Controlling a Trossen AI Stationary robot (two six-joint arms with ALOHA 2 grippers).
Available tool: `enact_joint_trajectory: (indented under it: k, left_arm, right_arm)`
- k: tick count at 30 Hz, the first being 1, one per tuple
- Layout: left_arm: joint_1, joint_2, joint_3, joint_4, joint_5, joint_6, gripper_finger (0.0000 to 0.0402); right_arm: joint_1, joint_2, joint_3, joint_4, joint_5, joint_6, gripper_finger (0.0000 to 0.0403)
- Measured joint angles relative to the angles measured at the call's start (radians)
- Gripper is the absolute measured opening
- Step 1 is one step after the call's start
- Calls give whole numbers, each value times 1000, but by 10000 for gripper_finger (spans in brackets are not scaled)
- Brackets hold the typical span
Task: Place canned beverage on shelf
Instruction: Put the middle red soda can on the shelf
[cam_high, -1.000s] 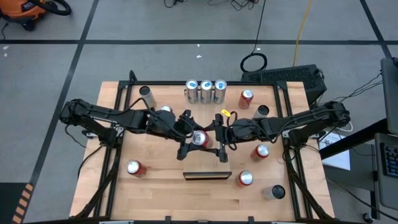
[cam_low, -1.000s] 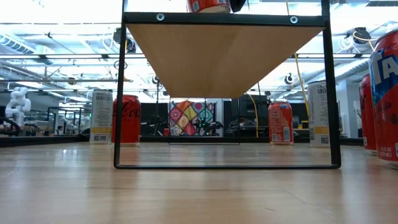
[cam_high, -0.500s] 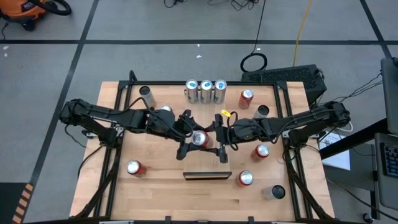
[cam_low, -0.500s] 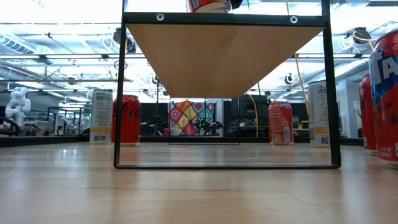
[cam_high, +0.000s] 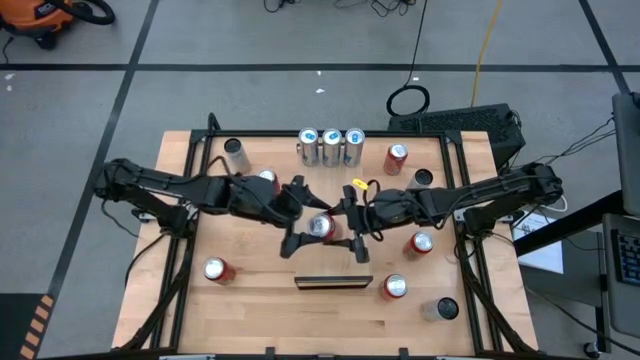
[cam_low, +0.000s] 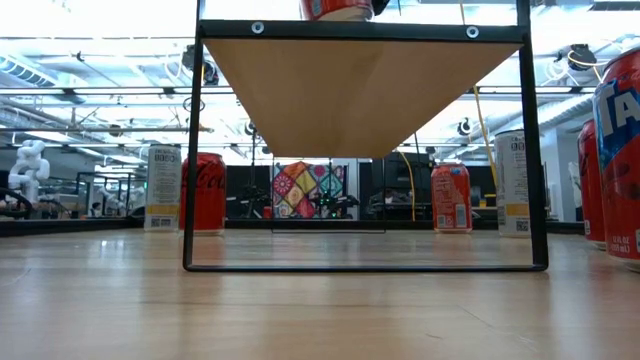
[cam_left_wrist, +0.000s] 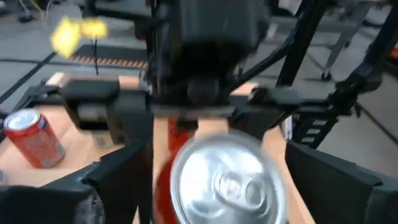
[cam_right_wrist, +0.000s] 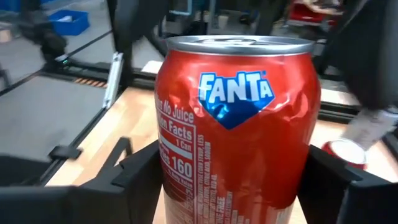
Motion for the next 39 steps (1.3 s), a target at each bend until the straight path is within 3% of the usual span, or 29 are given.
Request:
enact_joint_trajectory:
  k: [8,15,20,24,32,39]
  left_arm:
    - [-57,-91,0,-6,-28,36,390]
    - [-129,-106,-45,-122,-234,59,391]
    - [-175,-105,-159,-27,-356,7,391]
    - [-209,-105,-220,70,-439,-3,391]
    - [-226,-104,-358,242,-442,-48,391]
    - [-224,-97,-455,497,-399,-2,391]
  right_arm:
    - [-28,0,-31,15,-152,-7,266]
    - [-63,-14,-178,286,-252,-2,268]
    - [-78,-21,-298,516,-264,13,269]
    - [-83,-22,-328,587,-276,23,269]
    - [-83,-22,-329,726,-277,23,269]
    - [-83,-22,-329,731,-275,22,269]
